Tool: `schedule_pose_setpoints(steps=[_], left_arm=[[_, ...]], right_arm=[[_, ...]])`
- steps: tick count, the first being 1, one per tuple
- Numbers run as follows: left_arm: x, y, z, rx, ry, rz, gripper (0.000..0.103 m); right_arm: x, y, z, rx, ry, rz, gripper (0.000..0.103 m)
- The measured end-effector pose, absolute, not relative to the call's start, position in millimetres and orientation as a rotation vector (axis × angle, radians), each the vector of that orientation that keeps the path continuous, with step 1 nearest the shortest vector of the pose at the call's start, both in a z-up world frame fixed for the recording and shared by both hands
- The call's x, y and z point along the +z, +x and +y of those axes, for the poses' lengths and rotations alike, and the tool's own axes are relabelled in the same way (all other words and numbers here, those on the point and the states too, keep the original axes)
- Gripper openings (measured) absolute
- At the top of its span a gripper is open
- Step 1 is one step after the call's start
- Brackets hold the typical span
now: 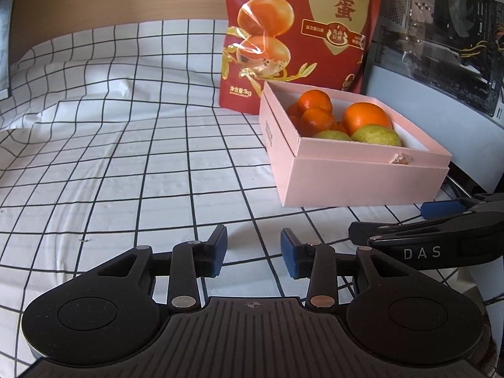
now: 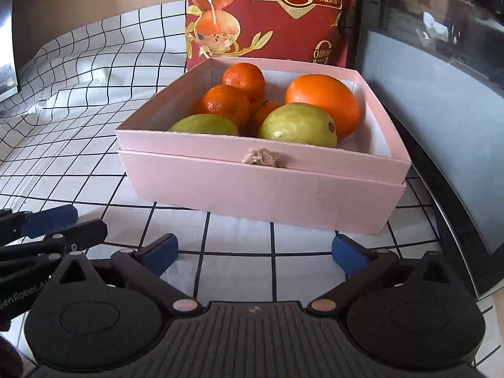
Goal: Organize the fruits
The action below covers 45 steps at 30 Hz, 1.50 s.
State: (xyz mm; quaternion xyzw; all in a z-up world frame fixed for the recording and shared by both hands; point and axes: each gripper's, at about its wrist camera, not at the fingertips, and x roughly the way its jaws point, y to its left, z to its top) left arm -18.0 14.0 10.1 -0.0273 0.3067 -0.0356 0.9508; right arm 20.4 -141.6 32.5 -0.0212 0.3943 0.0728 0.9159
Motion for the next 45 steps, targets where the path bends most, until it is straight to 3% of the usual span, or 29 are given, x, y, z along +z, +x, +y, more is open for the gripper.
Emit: schedule_pose_setpoints(steps=[45], left_arm=[[11.0,-16.8,1.7,-0.052,0.016,0.63,0.04]], right_arm=[[30.4,7.0,-143.6,0.147,-0.037,0.744,0.103]])
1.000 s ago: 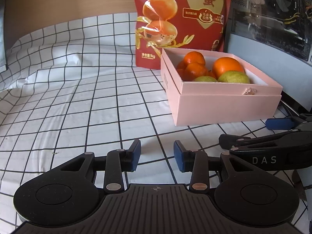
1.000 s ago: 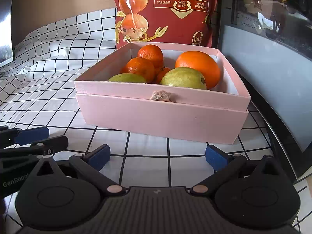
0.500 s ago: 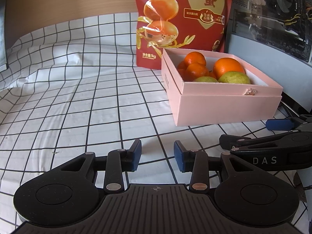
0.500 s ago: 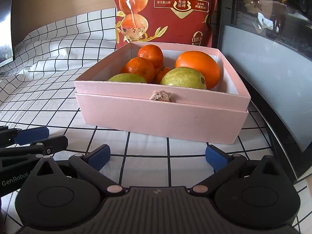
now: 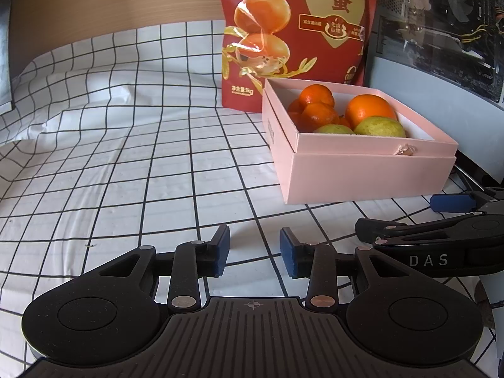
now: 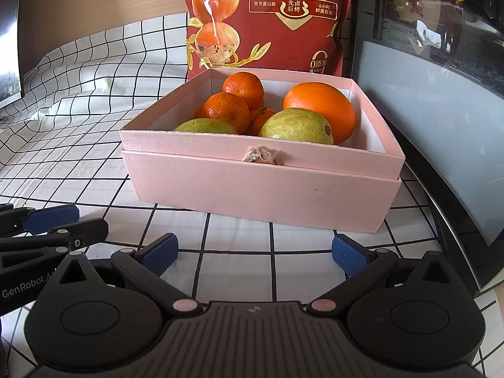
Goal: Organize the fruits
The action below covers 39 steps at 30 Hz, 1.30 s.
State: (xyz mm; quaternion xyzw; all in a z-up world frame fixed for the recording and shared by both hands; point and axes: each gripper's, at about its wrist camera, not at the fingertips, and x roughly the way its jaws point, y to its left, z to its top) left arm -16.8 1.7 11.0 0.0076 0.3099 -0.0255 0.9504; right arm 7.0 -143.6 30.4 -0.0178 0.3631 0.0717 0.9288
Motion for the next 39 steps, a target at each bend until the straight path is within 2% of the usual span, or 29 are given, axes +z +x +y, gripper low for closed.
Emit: schedule_pose_setpoints(steps=[39], left_arm=[[11.1,-16.8,1.5,-0.051,0.027,0.631,0.04]], right_arm=[[30.2,7.3,-143.8,0.147,-0.037,0.744,0.103]])
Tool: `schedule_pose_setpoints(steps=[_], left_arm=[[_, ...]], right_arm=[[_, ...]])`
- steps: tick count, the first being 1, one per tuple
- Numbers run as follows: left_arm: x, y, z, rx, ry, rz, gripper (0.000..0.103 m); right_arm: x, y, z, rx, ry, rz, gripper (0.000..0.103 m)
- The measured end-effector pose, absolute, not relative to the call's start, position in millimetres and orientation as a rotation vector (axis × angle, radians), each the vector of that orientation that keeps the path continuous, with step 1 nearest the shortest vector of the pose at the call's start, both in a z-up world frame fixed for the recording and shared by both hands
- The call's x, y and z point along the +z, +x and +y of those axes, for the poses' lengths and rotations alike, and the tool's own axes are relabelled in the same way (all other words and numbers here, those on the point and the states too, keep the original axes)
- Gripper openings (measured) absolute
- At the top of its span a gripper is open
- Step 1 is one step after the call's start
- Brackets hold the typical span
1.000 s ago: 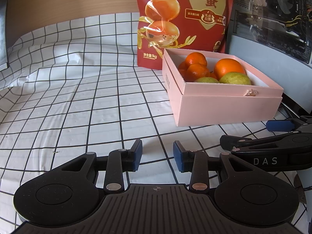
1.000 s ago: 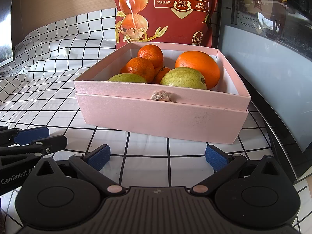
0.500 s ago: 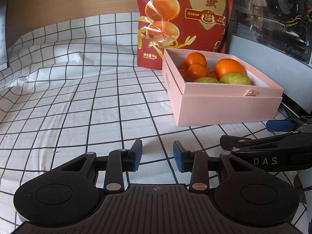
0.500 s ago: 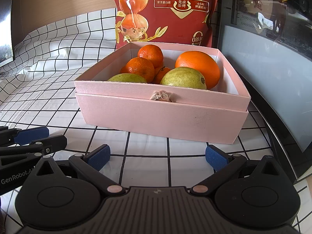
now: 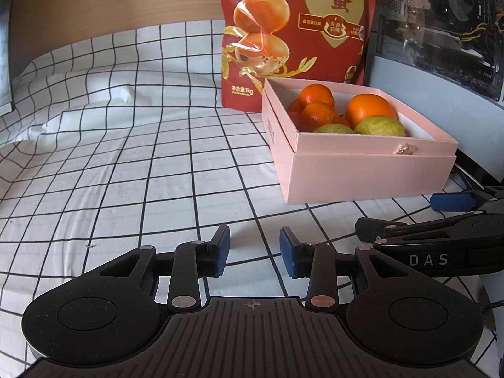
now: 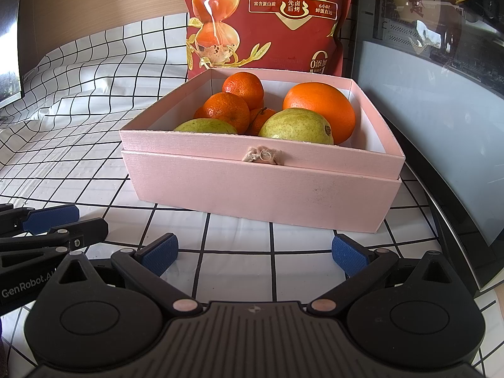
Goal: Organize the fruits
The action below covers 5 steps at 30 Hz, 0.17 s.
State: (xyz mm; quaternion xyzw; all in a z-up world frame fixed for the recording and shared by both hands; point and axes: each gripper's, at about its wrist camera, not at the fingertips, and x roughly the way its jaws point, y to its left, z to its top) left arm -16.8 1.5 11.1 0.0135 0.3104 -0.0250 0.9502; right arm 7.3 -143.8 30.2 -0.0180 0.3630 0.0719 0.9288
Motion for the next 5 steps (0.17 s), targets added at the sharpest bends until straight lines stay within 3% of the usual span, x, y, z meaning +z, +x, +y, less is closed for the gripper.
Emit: schedule_pose_setpoints(steps=[5], left_arm=[[11.3,-16.9,5.3,-0.058,0.04,0.63,0.038]], right_arm=[[30.3,7.1,-143.4,0.147,-0.037,0.744,0.103]])
